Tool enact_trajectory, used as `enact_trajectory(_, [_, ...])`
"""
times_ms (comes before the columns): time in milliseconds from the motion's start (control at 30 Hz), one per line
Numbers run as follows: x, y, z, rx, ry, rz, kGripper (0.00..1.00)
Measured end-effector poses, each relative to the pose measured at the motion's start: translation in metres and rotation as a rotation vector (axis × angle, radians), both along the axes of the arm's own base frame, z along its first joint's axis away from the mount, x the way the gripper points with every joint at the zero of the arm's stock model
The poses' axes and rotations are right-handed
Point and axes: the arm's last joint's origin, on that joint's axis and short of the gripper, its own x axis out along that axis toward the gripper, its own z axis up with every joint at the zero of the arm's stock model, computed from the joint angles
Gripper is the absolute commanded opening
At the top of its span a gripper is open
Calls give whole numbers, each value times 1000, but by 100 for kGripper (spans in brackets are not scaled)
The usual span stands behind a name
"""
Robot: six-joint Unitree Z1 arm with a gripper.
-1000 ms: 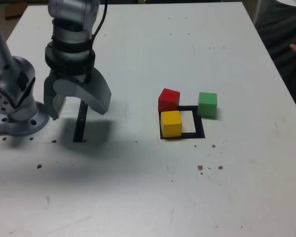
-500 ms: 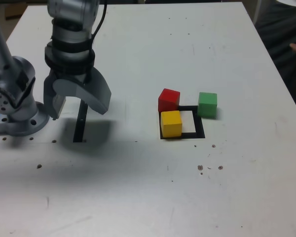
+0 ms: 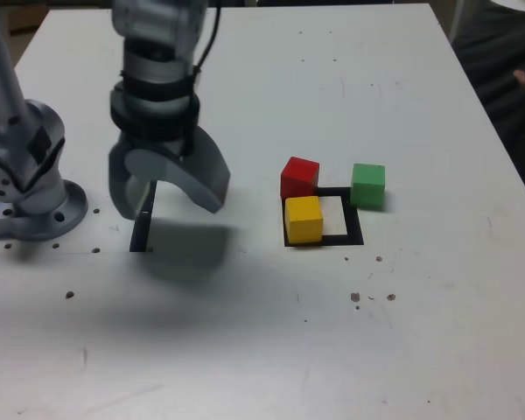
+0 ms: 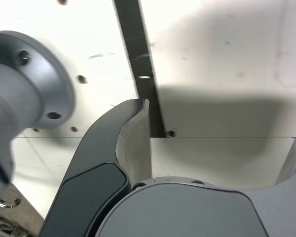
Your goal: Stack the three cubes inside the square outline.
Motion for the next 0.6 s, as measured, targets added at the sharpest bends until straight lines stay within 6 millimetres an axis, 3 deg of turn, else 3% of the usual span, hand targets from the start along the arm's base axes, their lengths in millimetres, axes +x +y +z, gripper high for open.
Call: enact_trajectory(600, [43,-26,-8,10,-14,-53,100])
